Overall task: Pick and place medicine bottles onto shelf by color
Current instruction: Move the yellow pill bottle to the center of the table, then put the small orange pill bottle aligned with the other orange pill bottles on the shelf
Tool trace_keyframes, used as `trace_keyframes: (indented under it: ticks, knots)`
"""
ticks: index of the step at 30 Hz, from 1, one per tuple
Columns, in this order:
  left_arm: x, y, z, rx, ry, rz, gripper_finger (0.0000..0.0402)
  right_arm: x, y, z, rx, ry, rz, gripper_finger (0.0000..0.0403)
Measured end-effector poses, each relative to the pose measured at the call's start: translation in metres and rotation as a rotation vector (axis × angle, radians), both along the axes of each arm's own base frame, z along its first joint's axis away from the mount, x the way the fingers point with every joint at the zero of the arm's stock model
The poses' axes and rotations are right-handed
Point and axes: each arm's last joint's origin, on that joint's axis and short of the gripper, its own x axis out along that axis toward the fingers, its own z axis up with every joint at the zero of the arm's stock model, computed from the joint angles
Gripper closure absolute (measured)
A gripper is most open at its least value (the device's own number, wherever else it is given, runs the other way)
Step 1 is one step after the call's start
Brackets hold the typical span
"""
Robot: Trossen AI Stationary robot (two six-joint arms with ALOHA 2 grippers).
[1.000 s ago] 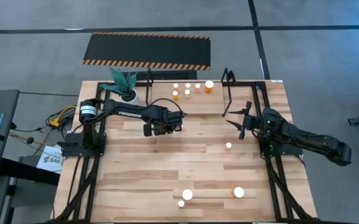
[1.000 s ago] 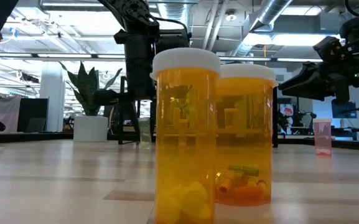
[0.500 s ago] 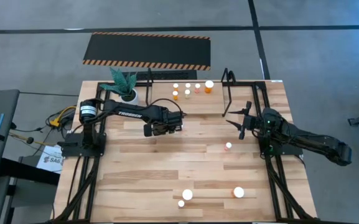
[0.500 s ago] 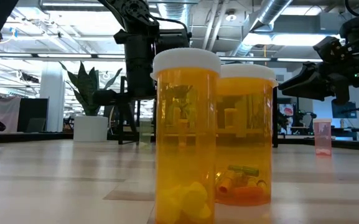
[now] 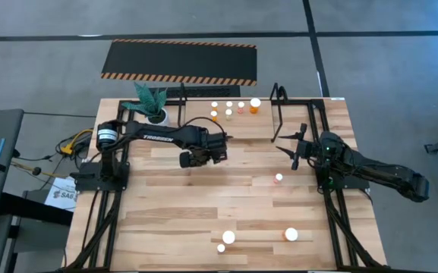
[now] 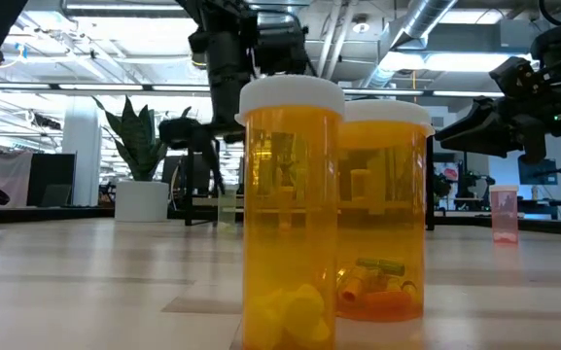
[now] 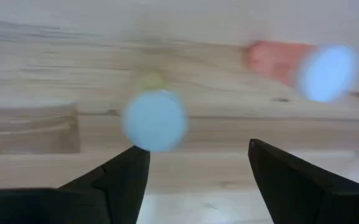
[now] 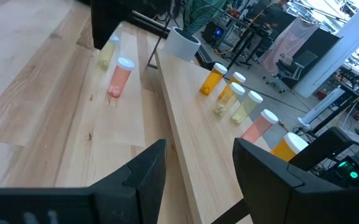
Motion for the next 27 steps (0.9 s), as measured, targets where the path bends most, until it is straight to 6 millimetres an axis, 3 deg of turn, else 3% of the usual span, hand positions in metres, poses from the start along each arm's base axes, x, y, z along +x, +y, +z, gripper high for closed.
trace_keyframes:
  ticks: [10, 16, 22, 27]
  knots:
    - [0.008, -0.060, 0.036, 0.101, 0.018, -0.037, 0.0141, 0.000, 0.000, 0.000, 0.000, 0.000, 0.000, 0.0196]
    - [0.008, -0.093, 0.054, 0.119, -0.001, -0.143, 0.0141, 0.000, 0.000, 0.000, 0.000, 0.000, 0.000, 0.0196]
    - [0.008, -0.110, 0.061, 0.126, -0.025, -0.220, 0.0141, 0.000, 0.000, 0.000, 0.000, 0.000, 0.000, 0.0196]
    - [0.006, -0.111, 0.061, 0.129, -0.009, -0.234, 0.0141, 0.000, 0.000, 0.000, 0.000, 0.000, 0.000, 0.0196]
